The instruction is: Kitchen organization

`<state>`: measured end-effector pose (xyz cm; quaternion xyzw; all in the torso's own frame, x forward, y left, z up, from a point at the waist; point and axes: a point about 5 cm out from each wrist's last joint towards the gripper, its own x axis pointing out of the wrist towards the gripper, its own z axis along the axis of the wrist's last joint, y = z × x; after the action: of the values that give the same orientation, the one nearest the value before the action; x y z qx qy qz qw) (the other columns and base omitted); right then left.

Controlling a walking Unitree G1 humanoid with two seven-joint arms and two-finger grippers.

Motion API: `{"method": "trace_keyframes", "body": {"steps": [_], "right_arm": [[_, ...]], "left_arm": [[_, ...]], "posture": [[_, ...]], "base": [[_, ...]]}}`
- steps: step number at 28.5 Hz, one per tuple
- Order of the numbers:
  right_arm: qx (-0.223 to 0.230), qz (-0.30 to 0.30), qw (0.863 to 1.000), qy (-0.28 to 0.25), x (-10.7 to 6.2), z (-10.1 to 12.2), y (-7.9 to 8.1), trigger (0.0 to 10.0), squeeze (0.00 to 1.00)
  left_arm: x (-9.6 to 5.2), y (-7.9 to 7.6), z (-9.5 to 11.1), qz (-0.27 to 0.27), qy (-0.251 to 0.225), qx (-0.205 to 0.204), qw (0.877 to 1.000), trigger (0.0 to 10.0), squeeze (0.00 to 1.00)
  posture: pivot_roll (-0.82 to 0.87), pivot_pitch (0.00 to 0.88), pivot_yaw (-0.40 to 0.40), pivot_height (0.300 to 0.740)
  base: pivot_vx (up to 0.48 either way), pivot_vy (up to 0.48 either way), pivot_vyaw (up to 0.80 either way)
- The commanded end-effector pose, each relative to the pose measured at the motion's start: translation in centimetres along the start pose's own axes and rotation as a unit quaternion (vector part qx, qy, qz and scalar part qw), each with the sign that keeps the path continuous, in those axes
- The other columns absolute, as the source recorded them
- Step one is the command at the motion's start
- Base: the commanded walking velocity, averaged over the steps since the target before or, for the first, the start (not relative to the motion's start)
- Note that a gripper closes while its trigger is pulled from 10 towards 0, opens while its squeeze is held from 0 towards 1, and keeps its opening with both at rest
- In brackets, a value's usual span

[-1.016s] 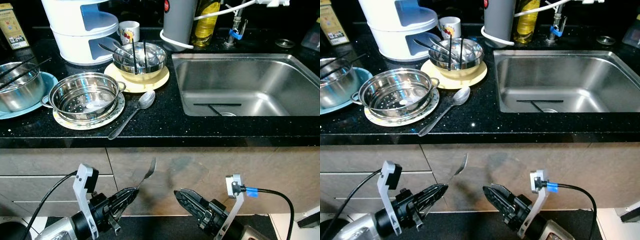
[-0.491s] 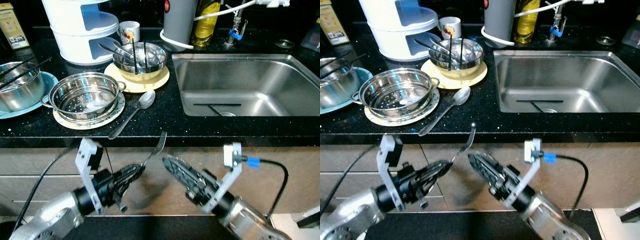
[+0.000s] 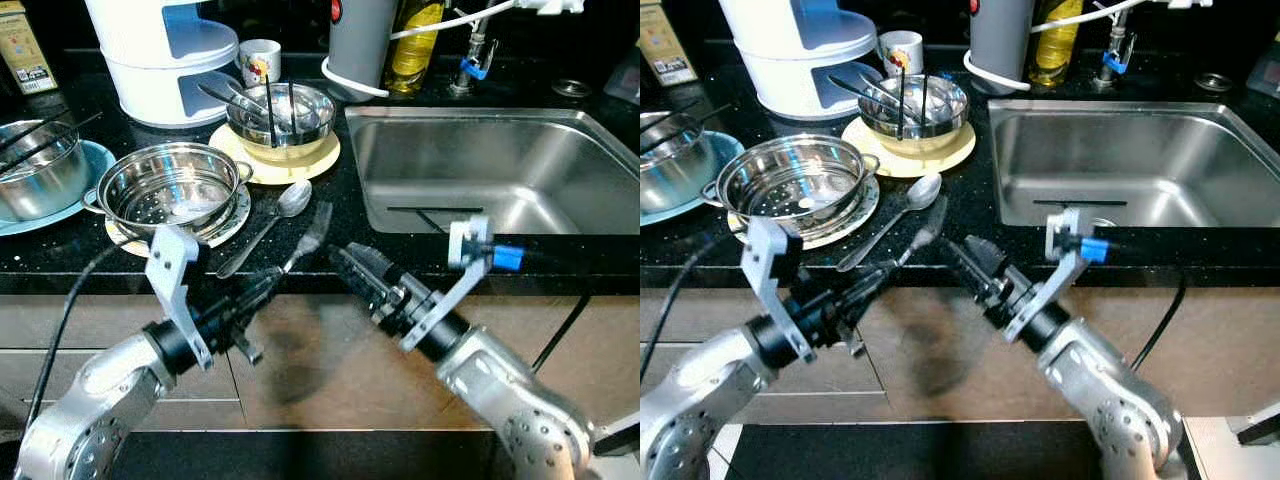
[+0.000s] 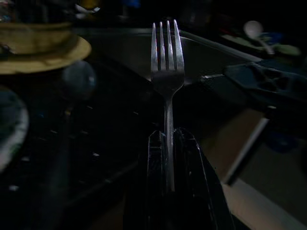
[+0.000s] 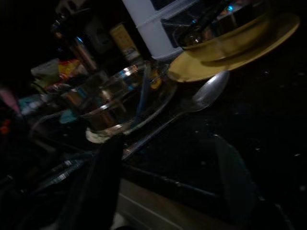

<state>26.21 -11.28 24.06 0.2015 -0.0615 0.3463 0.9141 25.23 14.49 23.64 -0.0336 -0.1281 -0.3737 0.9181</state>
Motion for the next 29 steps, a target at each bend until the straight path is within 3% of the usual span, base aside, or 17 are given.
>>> {"method": "trace_keyframes", "body": {"steps": [1,3,4,5,10,18,29], "right_arm": [[-0.048,-0.014,0.999,0.005,0.2,0.3,0.2,10.0,1.00],[-0.066,-0.022,0.998,0.009,0.4,0.4,0.1,10.0,1.00],[-0.065,-0.030,0.997,0.004,0.6,0.6,0.1,10.0,0.29],[-0.056,-0.029,0.998,-0.005,0.8,0.8,0.2,10.0,0.00],[-0.028,-0.010,0.999,-0.018,1.2,0.9,1.0,10.0,0.00],[-0.024,-0.017,1.000,0.003,2.0,-0.2,1.6,10.0,0.00],[-0.030,-0.074,0.997,0.012,2.7,-0.7,0.6,10.0,0.00]], "left_arm": [[0.0,0.2,-0.1,0.010,-0.001,0.015,1.000,10.0,0.00],[0.1,0.1,-0.1,0.008,0.000,0.019,1.000,10.0,0.00],[0.2,0.0,-0.2,0.007,0.001,0.025,1.000,10.0,0.00],[0.3,0.0,-0.3,0.009,0.004,0.031,0.999,10.0,0.00],[0.4,-0.2,-0.7,0.006,0.012,0.037,0.999,10.0,0.00],[0.9,-0.9,-0.9,-0.007,0.006,0.037,0.999,10.0,0.00],[1.3,-1.6,-0.9,-0.023,-0.007,0.033,0.999,10.0,0.00]], "posture": [[-0.08,0.175,-0.027,0.740],[-0.08,0.175,-0.027,0.740],[-0.08,0.171,-0.027,0.740],[-0.08,0.171,-0.027,0.740],[-0.08,0.164,-0.028,0.740],[-0.08,0.158,-0.027,0.740],[-0.08,0.168,-0.026,0.740]], "base": [[0.000,0.000,0.00],[0.000,0.000,0.00],[0.000,0.000,0.00],[0.000,0.000,0.00],[0.000,0.000,0.00],[0.000,0.000,0.00],[0.000,0.000,0.00]]}}
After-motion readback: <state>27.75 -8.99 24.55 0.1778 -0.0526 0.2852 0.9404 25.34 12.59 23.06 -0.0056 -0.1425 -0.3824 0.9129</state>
